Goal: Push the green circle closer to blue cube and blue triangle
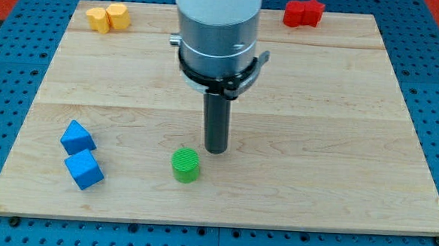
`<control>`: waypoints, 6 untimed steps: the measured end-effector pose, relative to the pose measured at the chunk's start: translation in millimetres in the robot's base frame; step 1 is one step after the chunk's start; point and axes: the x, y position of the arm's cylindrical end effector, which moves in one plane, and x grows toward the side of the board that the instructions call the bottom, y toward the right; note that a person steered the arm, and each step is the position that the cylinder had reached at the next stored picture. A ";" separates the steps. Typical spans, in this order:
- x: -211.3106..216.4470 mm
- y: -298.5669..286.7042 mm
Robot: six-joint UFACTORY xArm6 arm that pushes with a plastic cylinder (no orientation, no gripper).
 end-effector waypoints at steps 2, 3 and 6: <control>27.3 -63.3; 27.8 -97.2; 86.2 -81.3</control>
